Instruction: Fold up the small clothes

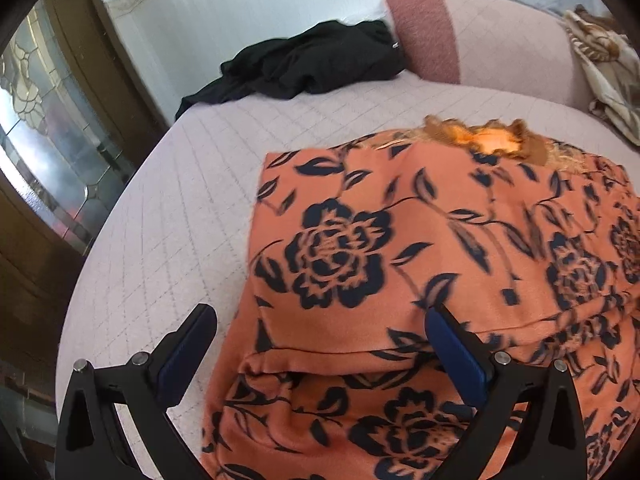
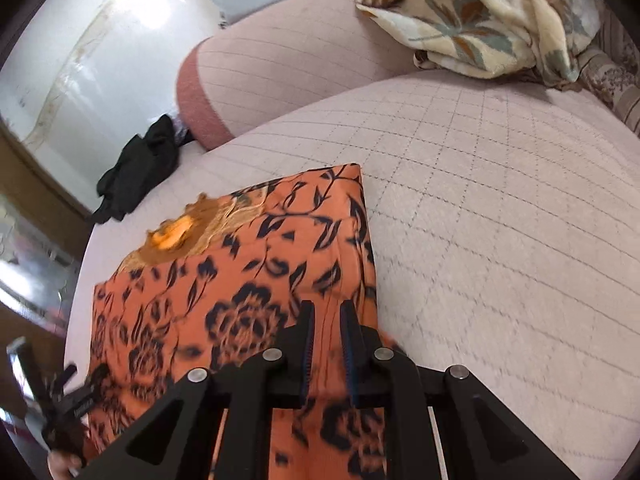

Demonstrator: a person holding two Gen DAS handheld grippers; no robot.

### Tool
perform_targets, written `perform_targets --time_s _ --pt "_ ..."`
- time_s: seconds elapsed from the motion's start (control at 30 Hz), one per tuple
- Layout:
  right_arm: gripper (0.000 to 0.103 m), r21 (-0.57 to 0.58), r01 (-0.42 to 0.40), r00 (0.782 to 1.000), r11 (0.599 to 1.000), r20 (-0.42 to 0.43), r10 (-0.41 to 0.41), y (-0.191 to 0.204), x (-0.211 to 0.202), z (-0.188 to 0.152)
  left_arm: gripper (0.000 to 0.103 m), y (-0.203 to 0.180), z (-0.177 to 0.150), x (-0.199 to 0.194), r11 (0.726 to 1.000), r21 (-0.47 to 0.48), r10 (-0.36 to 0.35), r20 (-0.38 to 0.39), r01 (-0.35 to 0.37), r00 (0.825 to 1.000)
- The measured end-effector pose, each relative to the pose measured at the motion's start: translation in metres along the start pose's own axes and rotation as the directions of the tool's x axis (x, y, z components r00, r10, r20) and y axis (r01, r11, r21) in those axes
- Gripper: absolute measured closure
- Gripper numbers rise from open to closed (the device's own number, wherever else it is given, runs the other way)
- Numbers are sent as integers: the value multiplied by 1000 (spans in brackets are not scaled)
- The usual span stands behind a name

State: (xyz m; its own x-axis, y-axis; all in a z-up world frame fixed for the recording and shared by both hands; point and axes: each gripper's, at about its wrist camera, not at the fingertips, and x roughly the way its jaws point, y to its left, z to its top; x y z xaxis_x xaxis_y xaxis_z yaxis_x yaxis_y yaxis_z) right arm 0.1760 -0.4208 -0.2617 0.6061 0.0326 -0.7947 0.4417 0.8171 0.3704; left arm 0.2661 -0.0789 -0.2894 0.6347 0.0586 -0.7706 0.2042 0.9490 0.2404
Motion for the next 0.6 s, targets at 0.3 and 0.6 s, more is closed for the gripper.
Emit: perform_targets --time_s 0.3,0.6 --pt "87 39 -13 995 999 -94 16 -15 18 -18 0 -17 -7 10 998 68 -3 -22 4 1000" --pt "87 20 -50 996 999 -75 51 -29 -33 -36 0 -21 -13 -6 996 92 1 16 -2 1000"
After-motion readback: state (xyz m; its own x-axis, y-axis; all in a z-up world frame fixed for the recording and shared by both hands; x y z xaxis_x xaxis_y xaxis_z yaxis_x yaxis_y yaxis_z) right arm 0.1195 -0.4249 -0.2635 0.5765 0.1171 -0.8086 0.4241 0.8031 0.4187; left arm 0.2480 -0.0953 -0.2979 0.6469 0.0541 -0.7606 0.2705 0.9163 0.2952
